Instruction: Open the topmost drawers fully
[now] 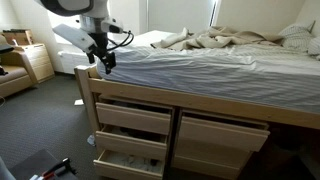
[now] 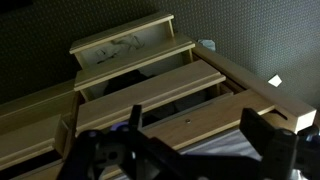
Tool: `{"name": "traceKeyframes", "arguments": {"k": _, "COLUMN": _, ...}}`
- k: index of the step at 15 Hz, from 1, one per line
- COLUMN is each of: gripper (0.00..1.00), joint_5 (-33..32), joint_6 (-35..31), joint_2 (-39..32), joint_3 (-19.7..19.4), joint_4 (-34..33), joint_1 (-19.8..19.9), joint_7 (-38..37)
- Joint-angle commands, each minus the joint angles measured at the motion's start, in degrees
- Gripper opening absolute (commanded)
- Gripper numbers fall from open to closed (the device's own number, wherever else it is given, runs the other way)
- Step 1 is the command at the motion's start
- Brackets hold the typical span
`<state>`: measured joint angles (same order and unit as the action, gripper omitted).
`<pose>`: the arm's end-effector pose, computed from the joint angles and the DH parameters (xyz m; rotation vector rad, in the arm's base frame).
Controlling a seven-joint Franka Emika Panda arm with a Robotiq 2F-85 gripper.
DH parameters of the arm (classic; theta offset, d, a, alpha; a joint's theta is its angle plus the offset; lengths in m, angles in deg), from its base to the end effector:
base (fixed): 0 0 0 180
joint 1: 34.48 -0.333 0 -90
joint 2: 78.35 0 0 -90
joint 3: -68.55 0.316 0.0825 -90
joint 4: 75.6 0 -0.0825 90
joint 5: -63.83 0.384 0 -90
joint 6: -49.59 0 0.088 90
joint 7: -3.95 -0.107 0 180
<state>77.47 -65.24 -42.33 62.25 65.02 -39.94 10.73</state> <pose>0.3799 0.0037 0.5315 -2.8502 -0.0532 -0.2708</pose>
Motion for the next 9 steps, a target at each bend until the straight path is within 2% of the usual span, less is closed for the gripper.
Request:
{"name": "traceKeyframes", "arguments": {"k": 1, "gripper": 1.00, "joint_5": 0.6, "joint_6": 0.2, "joint_2": -0.1, "joint_3": 0.9, "joint_4": -0.1, "joint_1": 1.1, "joint_7": 0.5}}
{"name": "traceKeyframes", "arguments": {"k": 3, "gripper": 1.00, "joint_5": 0.3, "joint_6": -1.6, "joint_2": 1.9, "joint_3": 1.5, "joint_4": 2.4, "joint_1": 1.1, "joint_7": 0.8}}
{"name": "traceKeyframes", "arguments": {"k": 4, "gripper": 1.00, "joint_5": 1.2, "joint_6": -5.7, "joint_2": 10.2, "joint_3": 2.5, "joint_4": 11.4, "joint_1": 2.2, "joint_7": -1.3}}
{"name": "traceKeyframes", "arguments": {"k": 5, "gripper": 1.00, "joint_5": 3.3, "joint_6": -5.1, "joint_2": 11.3, "joint_3": 2.4, "joint_4": 12.6, "joint_1": 2.8, "joint_7": -4.9}}
{"name": "traceKeyframes", "arguments": {"k": 6, "gripper": 1.00, "joint_5": 2.8, "joint_6": -0.2, "joint_2": 12.2, "joint_3": -1.3, "joint_4": 13.2, "joint_1": 4.7, "joint_7": -4.0}}
{"name": "traceKeyframes", "arguments": {"k": 8, "gripper": 1.00, "joint_5": 0.2, "joint_6": 2.0, "joint_2": 6.8, "joint_3": -6.2, "joint_4": 10.1, "joint_1": 8.6, "joint_7": -2.9}}
{"name": "traceKeyframes", "arguments": {"k": 9, "gripper": 1.00, "joint_5": -0.2, "joint_6": -0.2, "joint_2": 7.0, "joint_3": -7.4, "joint_4": 13.0, "joint_1": 10.8, "joint_7": -3.0}}
